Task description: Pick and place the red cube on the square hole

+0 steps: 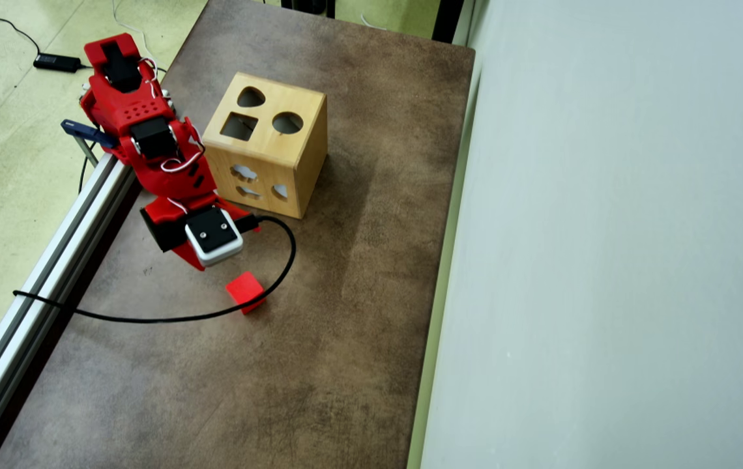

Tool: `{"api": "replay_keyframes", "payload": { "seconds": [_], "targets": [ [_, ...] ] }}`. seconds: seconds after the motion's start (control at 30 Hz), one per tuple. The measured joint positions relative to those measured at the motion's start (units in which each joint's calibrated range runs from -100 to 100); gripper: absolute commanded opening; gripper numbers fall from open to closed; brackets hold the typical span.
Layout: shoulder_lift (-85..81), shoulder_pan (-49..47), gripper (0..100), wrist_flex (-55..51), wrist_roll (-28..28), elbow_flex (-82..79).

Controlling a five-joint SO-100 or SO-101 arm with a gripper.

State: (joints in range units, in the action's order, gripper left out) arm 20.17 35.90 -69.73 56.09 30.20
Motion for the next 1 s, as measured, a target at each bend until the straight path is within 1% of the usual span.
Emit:
{"api": "replay_keyframes", "payload": {
  "seconds": [0.27, 0.47, 0.63, 1.0],
  "targets": [
    [1.95, -0.07, 42, 0.24, 0.15, 0.0],
    [1.95, -0.07, 50, 0.24, 0.15, 0.0],
    [2.8, -0.07, 50, 0.24, 0.15, 0.0],
    [11.53, -0.07, 50, 0.4, 0.15, 0.0]
  ]
}}
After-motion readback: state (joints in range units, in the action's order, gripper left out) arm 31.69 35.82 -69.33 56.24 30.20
